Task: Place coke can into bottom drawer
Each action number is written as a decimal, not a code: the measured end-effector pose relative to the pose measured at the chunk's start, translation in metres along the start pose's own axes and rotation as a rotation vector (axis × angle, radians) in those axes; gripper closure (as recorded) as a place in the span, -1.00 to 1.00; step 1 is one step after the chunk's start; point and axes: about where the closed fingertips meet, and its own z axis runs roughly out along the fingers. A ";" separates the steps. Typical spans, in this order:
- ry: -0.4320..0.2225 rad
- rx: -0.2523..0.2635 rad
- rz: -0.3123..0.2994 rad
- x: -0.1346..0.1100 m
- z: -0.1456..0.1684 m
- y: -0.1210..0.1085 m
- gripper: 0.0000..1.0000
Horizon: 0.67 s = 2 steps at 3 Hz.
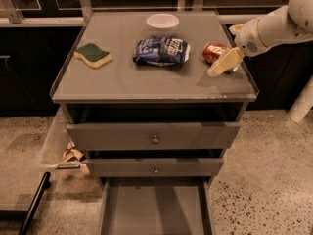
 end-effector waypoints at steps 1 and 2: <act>-0.012 0.003 0.024 0.002 0.008 -0.004 -1.00; 0.008 0.016 0.051 0.011 0.013 -0.007 -1.00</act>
Offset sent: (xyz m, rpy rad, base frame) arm 0.0120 -0.0154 -0.0213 0.0108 0.0321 -0.0961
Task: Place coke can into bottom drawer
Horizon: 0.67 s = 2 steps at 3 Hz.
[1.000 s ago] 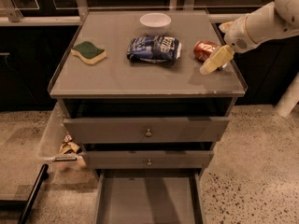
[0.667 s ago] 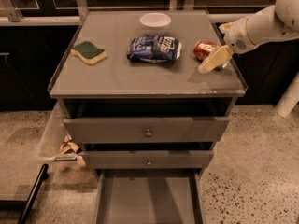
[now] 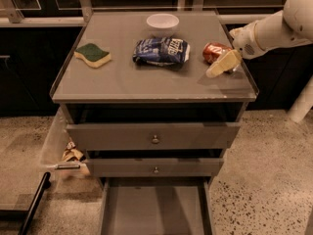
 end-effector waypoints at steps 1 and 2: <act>0.033 0.012 0.027 0.012 0.004 -0.001 -1.00; 0.058 0.005 0.051 0.023 0.008 0.000 -1.00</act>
Offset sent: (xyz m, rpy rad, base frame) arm -0.0044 -0.0236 -0.0300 -0.0254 0.0896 -0.0799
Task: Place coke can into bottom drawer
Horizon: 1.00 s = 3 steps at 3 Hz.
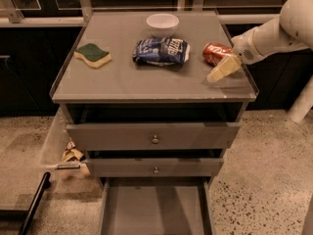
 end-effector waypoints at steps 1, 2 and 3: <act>0.000 0.000 0.000 0.000 0.000 0.000 -0.63; 0.000 0.000 0.000 0.000 0.000 0.000 -0.16; 0.000 0.000 0.000 0.000 0.000 0.000 0.30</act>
Offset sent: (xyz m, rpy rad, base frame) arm 0.0000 0.0000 -0.0001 0.0000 0.0002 -0.0001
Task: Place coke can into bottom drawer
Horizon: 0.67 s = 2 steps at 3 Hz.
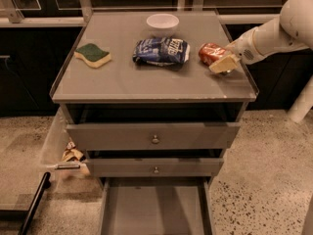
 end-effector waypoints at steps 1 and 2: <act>0.000 0.000 0.000 0.000 0.000 0.000 0.77; 0.000 0.000 0.000 0.000 0.000 0.000 1.00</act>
Offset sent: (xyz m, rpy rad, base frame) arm 0.0000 0.0000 0.0000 0.0000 0.0000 0.0000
